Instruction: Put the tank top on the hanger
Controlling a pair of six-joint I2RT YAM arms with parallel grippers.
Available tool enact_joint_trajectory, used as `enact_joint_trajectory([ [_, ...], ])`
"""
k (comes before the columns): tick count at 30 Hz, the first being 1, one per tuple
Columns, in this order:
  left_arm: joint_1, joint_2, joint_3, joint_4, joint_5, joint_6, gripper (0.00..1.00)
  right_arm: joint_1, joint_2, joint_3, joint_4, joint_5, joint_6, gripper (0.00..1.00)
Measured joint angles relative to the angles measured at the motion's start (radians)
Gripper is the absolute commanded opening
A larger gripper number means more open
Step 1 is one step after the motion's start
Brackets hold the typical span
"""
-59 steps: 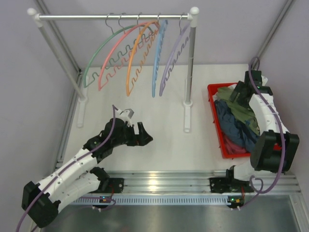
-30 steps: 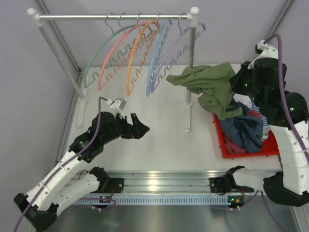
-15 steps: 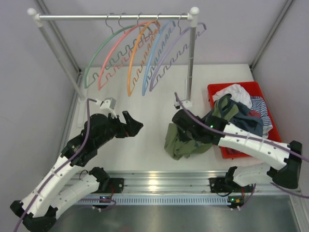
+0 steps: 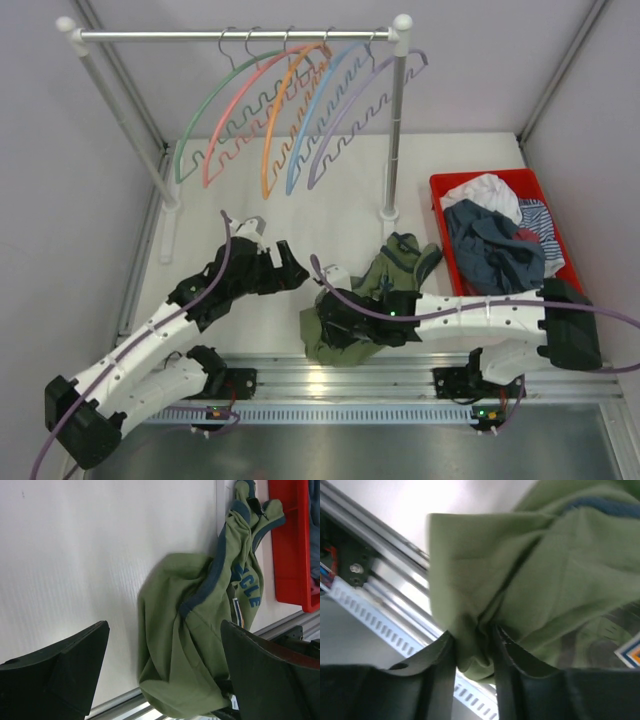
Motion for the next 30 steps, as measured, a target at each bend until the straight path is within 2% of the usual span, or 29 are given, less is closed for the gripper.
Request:
enact_joint_trajectory([
  [3,0.000,0.067,-0.009,0.077,0.042,-0.003,0.98,0.000,-0.076,-0.104,-0.018,0.018,0.057,0.56],
  [5,0.000,0.121,-0.011,0.145,0.077,-0.004,0.98,0.000,-0.137,-0.143,-0.061,0.049,0.104,0.59],
  [8,0.000,0.209,-0.011,0.254,0.130,-0.003,0.97,0.000,-0.250,-0.171,-0.138,0.132,0.182,0.56],
  [12,-0.012,0.341,-0.003,0.383,0.182,0.002,0.96,-0.054,-0.389,-0.173,-0.233,0.238,0.253,0.42],
  [14,-0.033,0.411,0.016,0.429,0.197,0.007,0.94,-0.165,-0.439,-0.175,-0.246,0.259,0.236,0.38],
  [17,-0.069,0.499,0.050,0.480,0.209,0.015,0.92,-0.384,-0.465,-0.183,-0.217,0.254,0.166,0.40],
  [19,-0.090,0.551,0.071,0.505,0.218,0.020,0.91,-0.503,-0.446,-0.191,-0.179,0.231,0.090,0.40],
  [22,-0.120,0.613,0.085,0.537,0.222,0.024,0.91,-0.607,-0.351,-0.187,-0.105,0.196,-0.008,0.41],
  [26,-0.174,0.676,0.079,0.560,0.221,0.020,0.90,-0.665,-0.147,-0.159,-0.012,0.160,-0.127,0.44],
  [30,-0.228,0.692,0.035,0.598,0.220,0.003,0.87,-0.690,-0.016,-0.125,0.043,0.148,-0.208,0.48],
])
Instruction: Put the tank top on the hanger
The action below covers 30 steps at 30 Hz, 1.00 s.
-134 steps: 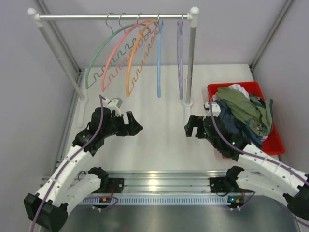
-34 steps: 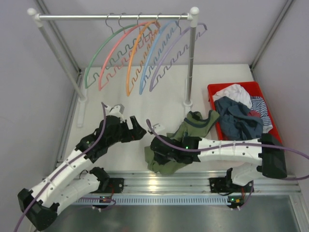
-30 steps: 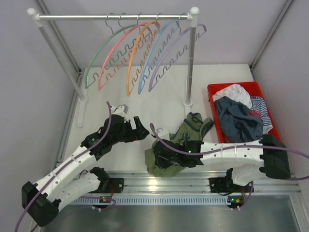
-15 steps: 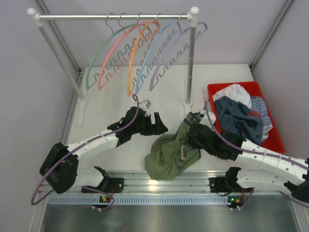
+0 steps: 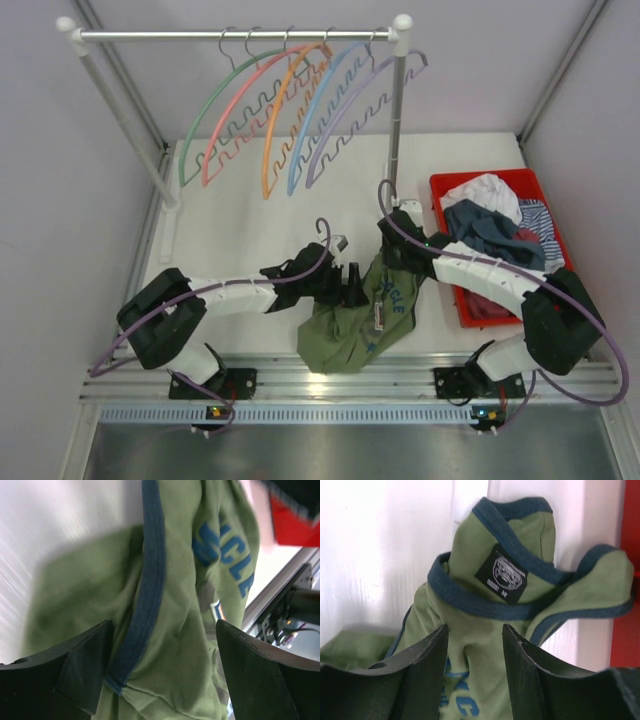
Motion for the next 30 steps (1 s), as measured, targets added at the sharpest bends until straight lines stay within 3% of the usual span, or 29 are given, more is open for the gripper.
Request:
enact_joint_trajectory([
  [3,-0.027,0.008,-0.027,0.010,-0.005,-0.011,0.78,-0.010,0.057,0.026,0.029,0.000,-0.044,0.50],
  [7,-0.037,0.019,-0.053,0.037,-0.016,-0.032,0.50,-0.014,0.099,0.044,0.068,-0.005,-0.075,0.45],
  [10,-0.039,0.030,-0.064,0.048,-0.023,-0.039,0.41,-0.014,0.116,0.045,0.079,-0.010,-0.085,0.43],
  [14,-0.040,0.030,-0.075,0.052,-0.030,-0.043,0.36,-0.015,0.123,0.045,0.082,-0.041,-0.090,0.63],
  [16,-0.040,0.030,-0.078,0.051,-0.035,-0.045,0.33,-0.015,0.120,0.045,0.088,-0.056,-0.092,0.62],
  [18,-0.040,0.030,-0.078,0.051,-0.040,-0.046,0.30,-0.015,0.119,0.045,0.094,-0.065,-0.093,0.57],
  [21,-0.041,0.030,-0.079,0.051,-0.042,-0.050,0.21,-0.016,0.121,0.045,0.097,-0.079,-0.096,0.36],
  [22,-0.041,0.030,-0.079,0.051,-0.044,-0.051,0.19,-0.016,0.124,0.045,0.101,-0.084,-0.098,0.23],
  [25,-0.042,0.027,-0.079,0.045,-0.052,-0.051,0.13,-0.016,0.140,0.045,0.110,-0.089,-0.089,0.09],
  [26,-0.042,0.024,-0.079,0.039,-0.055,-0.050,0.13,-0.016,0.143,0.045,0.109,-0.090,-0.089,0.00],
  [30,-0.042,-0.023,-0.080,-0.014,-0.100,-0.045,0.10,-0.016,0.134,0.045,0.084,-0.092,-0.078,0.00],
])
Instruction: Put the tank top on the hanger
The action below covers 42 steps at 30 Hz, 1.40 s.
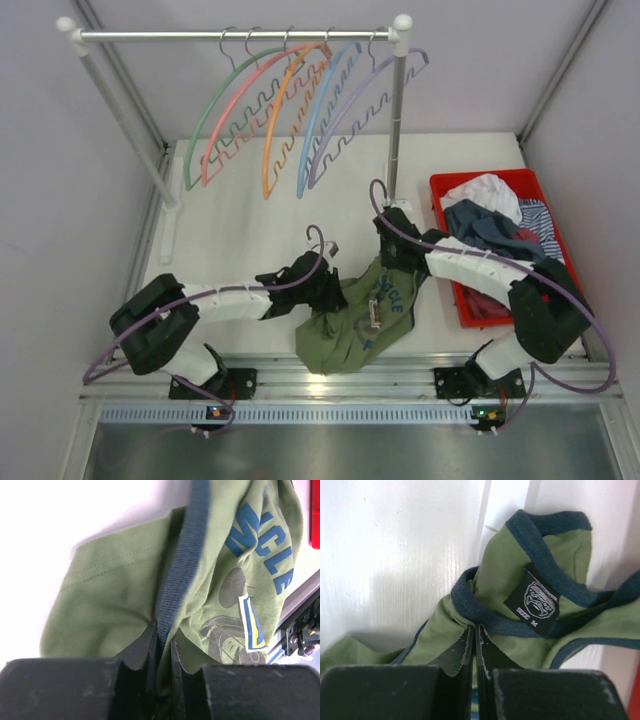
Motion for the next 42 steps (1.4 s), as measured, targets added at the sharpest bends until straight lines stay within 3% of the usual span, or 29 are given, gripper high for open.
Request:
enact_joint_trajectory([
  [5,0.001,-0.100,0.000,-0.124,-0.099,-0.006,0.00,0.013,-0.216,-0.021,-0.084,-0.003,0.050,0.00],
  [11,0.024,-0.246,-0.015,-0.267,-0.180,-0.063,0.01,0.119,-0.570,-0.154,-0.135,-0.017,0.188,0.00],
  [12,0.032,-0.274,-0.027,-0.281,-0.181,-0.071,0.11,0.156,-0.605,-0.197,-0.139,-0.019,0.224,0.00],
  [14,0.049,-0.332,-0.055,-0.321,-0.179,-0.089,0.19,0.255,-0.628,-0.274,-0.158,-0.018,0.297,0.00],
  [15,0.054,-0.357,-0.065,-0.341,-0.177,-0.093,0.32,0.296,-0.619,-0.299,-0.157,-0.020,0.323,0.00],
  [19,0.057,-0.435,-0.072,-0.420,-0.160,-0.094,0.63,0.492,-0.478,-0.370,-0.144,-0.013,0.449,0.00],
  [22,0.060,-0.499,-0.052,-0.483,-0.154,-0.079,0.71,0.557,-0.385,-0.391,-0.126,-0.014,0.509,0.03],
  [24,0.061,-0.531,-0.017,-0.526,-0.153,-0.064,0.72,0.564,-0.364,-0.399,-0.105,-0.012,0.536,0.11],
  [26,0.061,-0.558,0.025,-0.560,-0.153,-0.049,0.72,0.564,-0.369,-0.401,-0.098,-0.008,0.552,0.28],
  [31,0.061,-0.600,0.112,-0.594,-0.133,0.001,0.72,0.565,-0.455,-0.398,-0.138,0.037,0.570,0.47],
  [42,-0.018,-0.395,0.164,-0.470,-0.046,0.077,0.71,0.562,-0.761,-0.221,-0.492,0.276,0.668,0.43],
])
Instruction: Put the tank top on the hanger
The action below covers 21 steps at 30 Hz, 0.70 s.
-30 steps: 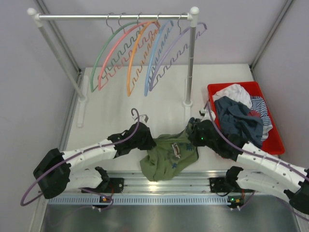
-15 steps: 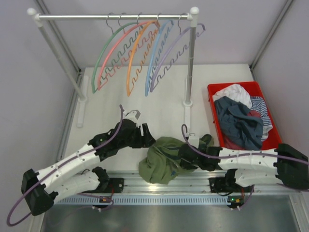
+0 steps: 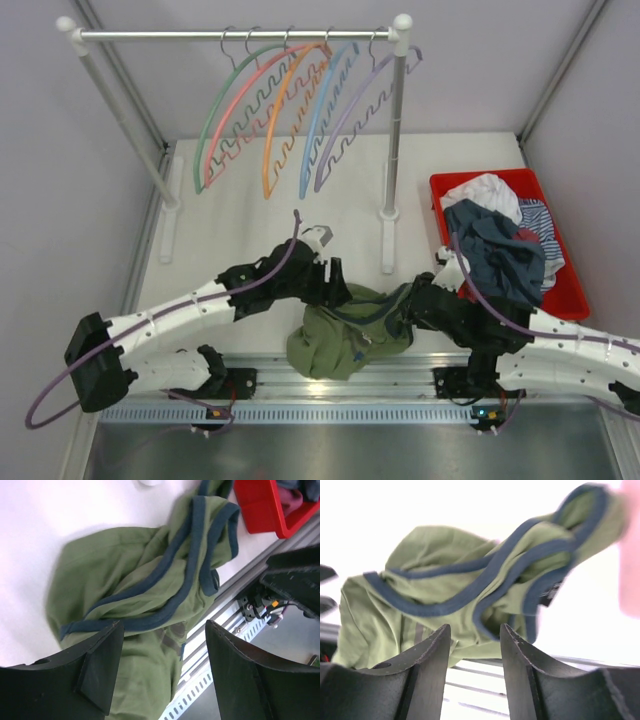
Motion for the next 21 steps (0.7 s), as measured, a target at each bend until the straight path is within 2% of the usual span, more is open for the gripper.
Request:
enact_joint_trajectory([
  [5,-0.097,0.153,0.087,0.103,-0.006,0.035,0.70,-0.026,-0.077,0.058,-0.153,0.104,0.041,0.41],
  [10,-0.158,0.362,0.220,0.204,-0.018,0.091,0.66,-0.051,-0.082,0.117,-0.221,0.161,0.034,0.39],
  [16,-0.162,0.614,0.374,0.242,-0.030,0.179,0.60,-0.059,-0.087,0.143,-0.250,0.181,0.011,0.38],
  [21,-0.137,0.720,0.416,0.243,-0.003,0.220,0.58,-0.060,-0.103,0.143,-0.264,0.182,-0.006,0.38],
])
